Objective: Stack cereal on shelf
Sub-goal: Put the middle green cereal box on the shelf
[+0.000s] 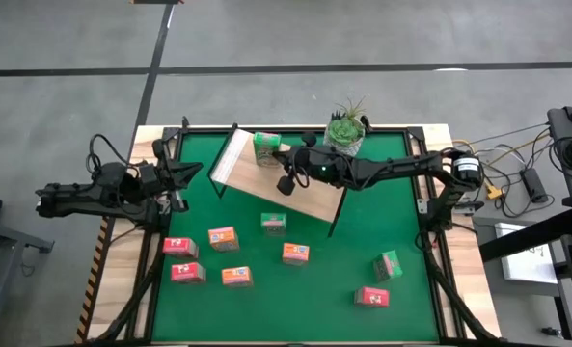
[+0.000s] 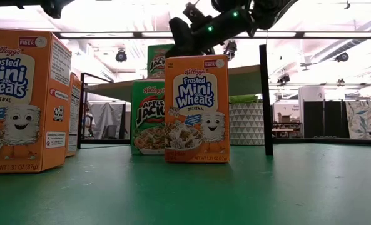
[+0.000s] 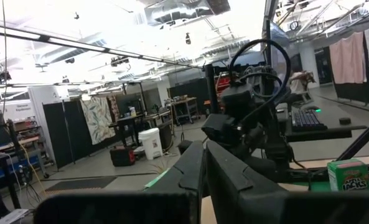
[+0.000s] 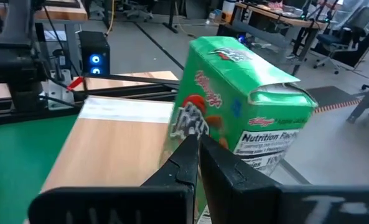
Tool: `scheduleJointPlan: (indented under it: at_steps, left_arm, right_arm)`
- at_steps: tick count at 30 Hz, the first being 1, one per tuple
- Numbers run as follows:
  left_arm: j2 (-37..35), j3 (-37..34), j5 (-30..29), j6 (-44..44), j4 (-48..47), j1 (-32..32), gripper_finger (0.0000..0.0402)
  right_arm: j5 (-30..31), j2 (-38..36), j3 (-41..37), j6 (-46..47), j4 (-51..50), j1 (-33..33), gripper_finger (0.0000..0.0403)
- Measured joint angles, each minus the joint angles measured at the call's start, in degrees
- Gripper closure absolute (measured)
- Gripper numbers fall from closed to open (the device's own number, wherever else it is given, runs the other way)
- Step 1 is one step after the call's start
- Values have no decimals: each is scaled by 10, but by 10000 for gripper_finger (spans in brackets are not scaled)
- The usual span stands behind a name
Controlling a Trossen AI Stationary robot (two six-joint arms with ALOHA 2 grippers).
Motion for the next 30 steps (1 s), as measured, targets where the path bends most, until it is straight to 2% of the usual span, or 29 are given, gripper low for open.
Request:
scheduleJointPlan:
  at_steps: [3, 7, 13, 18, 24, 30]
  left_arm:
    - [0, 0, 0, 0, 0, 0, 401]
    - [0, 0, 0, 0, 0, 0, 401]
    - [0, 0, 0, -3, -1, 0, 401]
    - [0, 0, 0, -4, -2, 0, 401]
    - [1, 0, 0, -4, -1, 0, 401]
    - [2, 0, 0, -4, -1, 0, 401]
  right_arm:
    - [-4, 0, 0, 1, -3, 0, 394]
    - [-40, 0, 0, 16, -14, 6, 394]
    - [-40, -27, -2, 49, -100, 16, 394]
    - [25, -39, -1, 60, -157, 6, 394]
    - [30, -15, 0, 52, -128, -24, 394]
    - [-32, 14, -1, 52, -72, -32, 394]
